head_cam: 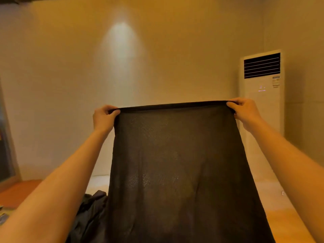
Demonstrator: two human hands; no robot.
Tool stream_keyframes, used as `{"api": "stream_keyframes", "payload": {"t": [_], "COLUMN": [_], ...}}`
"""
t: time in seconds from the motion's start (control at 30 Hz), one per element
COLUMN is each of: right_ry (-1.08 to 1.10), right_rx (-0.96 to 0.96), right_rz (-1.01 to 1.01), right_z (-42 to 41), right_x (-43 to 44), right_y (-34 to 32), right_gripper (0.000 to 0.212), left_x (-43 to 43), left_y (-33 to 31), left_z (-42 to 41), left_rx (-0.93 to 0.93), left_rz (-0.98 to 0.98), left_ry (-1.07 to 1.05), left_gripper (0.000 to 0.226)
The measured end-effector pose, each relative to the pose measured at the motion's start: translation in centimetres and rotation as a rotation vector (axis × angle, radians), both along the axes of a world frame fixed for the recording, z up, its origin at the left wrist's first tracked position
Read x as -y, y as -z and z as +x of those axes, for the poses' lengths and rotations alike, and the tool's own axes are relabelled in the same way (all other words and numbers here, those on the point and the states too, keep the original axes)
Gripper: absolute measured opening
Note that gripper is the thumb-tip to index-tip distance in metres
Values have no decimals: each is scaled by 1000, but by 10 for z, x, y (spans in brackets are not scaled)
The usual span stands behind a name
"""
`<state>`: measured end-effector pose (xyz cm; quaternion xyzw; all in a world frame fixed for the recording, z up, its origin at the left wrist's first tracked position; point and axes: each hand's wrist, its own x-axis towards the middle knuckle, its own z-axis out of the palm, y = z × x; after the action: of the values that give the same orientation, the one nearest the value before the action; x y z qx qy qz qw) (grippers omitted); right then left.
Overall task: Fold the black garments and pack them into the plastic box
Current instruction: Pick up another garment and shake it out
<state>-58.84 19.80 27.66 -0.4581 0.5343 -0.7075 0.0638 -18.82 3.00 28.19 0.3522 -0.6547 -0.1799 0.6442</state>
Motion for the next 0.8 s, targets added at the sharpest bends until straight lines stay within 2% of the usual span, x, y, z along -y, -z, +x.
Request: {"api": "stream_keyframes", "payload": {"t": [0.2, 0.27, 0.37, 0.43, 0.57, 0.63, 0.8], "right_ry": [-11, -7, 11, 53, 57, 39, 0], "right_rx": [43, 43, 30, 21, 44, 59, 66], "right_rz": [142, 160, 194, 124, -212, -257, -210], "right_z": [-15, -18, -24, -28, -20, -14, -9], "right_x": [66, 91, 131, 154, 174, 177, 176], "right_y": [45, 51, 39, 9, -51, -48, -2], "right_gripper": [11, 12, 17, 15, 12, 11, 11], "left_x": [60, 82, 115, 130, 135, 131, 118], "left_y": [49, 56, 36, -1, -55, -51, -10], "left_z": [-11, -17, -28, -34, -34, -31, -8], "left_rx": [209, 185, 55, -78, -238, -252, -233], "left_rz": [156, 222, 363, 299, -26, -72, -49], "left_ry": [-94, -102, 16, 68, 18, 21, 63], "left_gripper": [3, 3, 10, 7, 4, 6, 9]}}
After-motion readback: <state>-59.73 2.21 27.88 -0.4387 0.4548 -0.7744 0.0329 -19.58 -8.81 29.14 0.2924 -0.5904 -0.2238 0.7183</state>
